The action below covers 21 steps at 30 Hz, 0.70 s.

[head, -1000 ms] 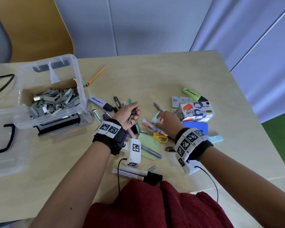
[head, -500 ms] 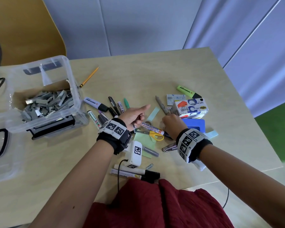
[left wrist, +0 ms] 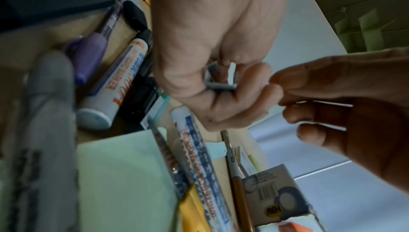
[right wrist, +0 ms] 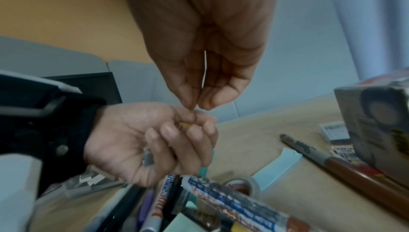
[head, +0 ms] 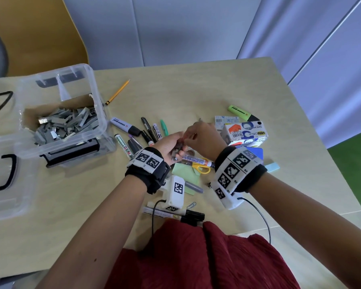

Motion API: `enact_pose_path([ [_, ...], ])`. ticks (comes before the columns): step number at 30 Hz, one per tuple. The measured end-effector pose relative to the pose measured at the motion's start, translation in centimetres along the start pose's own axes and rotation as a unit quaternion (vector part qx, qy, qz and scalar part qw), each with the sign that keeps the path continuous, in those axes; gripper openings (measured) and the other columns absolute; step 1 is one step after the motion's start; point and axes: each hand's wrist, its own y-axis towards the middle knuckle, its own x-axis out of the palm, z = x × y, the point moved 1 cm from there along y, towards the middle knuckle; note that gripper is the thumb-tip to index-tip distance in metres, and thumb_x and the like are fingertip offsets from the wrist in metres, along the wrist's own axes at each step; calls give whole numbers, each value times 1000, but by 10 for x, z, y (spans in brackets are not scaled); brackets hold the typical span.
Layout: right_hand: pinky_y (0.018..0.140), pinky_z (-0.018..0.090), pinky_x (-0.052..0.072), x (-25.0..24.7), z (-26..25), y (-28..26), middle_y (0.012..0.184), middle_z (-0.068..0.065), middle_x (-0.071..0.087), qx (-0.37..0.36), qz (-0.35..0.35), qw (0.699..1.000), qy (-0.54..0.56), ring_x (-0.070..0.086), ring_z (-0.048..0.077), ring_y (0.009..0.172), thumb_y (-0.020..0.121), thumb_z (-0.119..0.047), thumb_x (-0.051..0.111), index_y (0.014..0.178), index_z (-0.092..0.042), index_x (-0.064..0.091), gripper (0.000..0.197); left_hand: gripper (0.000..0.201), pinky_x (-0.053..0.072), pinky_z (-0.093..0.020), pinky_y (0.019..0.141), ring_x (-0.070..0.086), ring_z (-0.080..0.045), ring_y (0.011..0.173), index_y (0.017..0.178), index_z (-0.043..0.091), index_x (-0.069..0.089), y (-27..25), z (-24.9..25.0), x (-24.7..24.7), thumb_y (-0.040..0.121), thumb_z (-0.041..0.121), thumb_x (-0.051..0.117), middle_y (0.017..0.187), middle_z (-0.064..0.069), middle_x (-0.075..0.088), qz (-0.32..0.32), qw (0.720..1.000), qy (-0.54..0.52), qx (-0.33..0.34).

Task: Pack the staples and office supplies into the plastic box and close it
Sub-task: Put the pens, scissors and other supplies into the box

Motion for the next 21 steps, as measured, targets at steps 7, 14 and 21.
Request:
enact_pose_path([
  [7,75,16,41,4,-16,5,91,9,69,-24,-17,998,50,53,11,78,87,-9,53,91,-4,70,19,42,14,-13,28,24,-3,25,60,18,32,-30,22,-38,99,33,42,35,10,29,42,991,-82,94],
  [14,89,28,39,18,-112,52,111,13,64,-155,-63,985,39,56,28,104,87,-6,46,108,-4,64,27,41,21,-12,30,28,-2,29,62,20,34,-100,81,-118,100,34,39,38,10,32,172,920,-211,281],
  [21,107,46,32,77,-162,70,147,6,34,-254,-101,956,-109,22,22,140,95,-20,38,139,-15,38,43,34,29,-18,41,37,-6,35,60,14,39,-115,89,-187,94,13,45,40,6,39,395,847,-149,324],
])
